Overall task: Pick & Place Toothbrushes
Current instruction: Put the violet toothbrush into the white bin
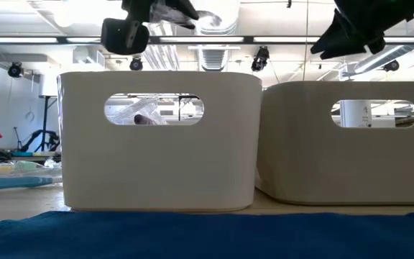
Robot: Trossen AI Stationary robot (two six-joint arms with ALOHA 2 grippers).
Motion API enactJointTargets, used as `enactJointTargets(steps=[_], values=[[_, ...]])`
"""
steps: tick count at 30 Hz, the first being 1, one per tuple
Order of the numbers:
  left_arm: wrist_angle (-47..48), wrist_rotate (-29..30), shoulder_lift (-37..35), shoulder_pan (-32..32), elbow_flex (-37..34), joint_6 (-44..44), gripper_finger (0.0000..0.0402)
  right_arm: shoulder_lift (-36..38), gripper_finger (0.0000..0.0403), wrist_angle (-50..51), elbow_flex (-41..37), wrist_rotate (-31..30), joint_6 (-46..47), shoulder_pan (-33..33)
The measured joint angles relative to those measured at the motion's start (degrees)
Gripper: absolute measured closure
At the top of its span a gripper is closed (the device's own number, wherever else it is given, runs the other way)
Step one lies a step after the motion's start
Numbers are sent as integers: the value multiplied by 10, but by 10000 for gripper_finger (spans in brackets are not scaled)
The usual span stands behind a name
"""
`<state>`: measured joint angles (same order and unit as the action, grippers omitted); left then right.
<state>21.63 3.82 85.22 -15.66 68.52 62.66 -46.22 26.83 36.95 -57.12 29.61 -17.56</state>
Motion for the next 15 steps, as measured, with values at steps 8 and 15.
enactJointTargets(steps=[8,15], values=[[14,3,64,-45,22,78,373,9,147,36,0,-21,-2,10],[15,8,108,-68,22,156,372,37,158,48,0,-22,-22,39]])
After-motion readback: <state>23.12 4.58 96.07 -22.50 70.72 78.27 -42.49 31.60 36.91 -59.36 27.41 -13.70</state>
